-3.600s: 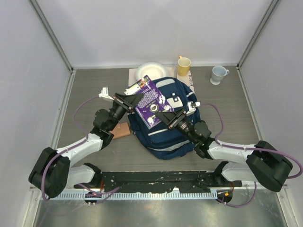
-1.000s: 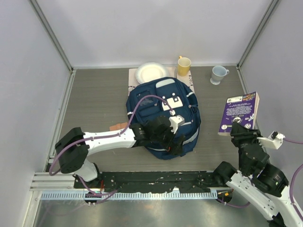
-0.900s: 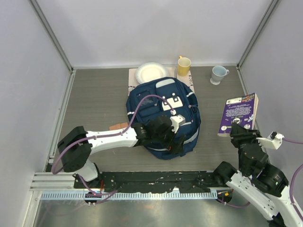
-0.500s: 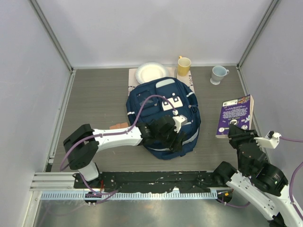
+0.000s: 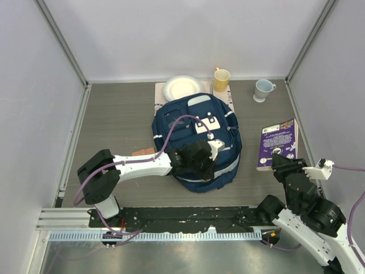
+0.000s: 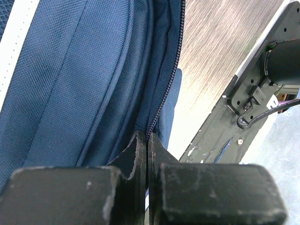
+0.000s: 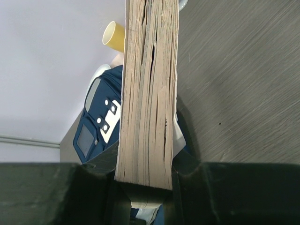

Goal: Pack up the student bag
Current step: Place the book in the student bag.

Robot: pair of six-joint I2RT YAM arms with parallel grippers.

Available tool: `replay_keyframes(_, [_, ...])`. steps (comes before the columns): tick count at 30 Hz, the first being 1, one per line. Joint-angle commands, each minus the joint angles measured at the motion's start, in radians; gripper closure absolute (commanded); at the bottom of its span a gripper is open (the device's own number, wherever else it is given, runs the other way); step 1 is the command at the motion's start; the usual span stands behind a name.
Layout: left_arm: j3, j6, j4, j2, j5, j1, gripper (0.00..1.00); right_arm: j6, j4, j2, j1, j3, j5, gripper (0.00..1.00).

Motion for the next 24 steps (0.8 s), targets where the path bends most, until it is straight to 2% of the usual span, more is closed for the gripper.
replay_keyframes(1, [0.047, -0.016, 0.003, -0.014, 0.013, -0.003, 1.0, 0.056, 0.035, -0.022, -0.002, -0.001, 0.009, 0.97])
replay_keyframes(7, [0.027, -0.03, 0.003, -0.055, -0.068, -0.006, 1.0, 0.048, 0.034, -0.013, 0.0, -0.002, 0.005, 0.97])
replay_keyframes(12, [0.016, -0.055, -0.021, -0.138, -0.28, -0.004, 1.0, -0.033, 0.034, 0.068, 0.0, 0.032, -0.017, 0.98])
replay_keyframes(15, [0.034, -0.047, -0.033, -0.207, -0.373, -0.004, 1.0, 0.01, -0.004, 0.094, 0.0, 0.049, -0.021, 0.99])
replay_keyframes(24, [0.123, -0.039, -0.056, -0.37, -0.59, 0.02, 1.0, -0.018, 0.127, 0.038, 0.001, -0.021, -0.199, 0.99])
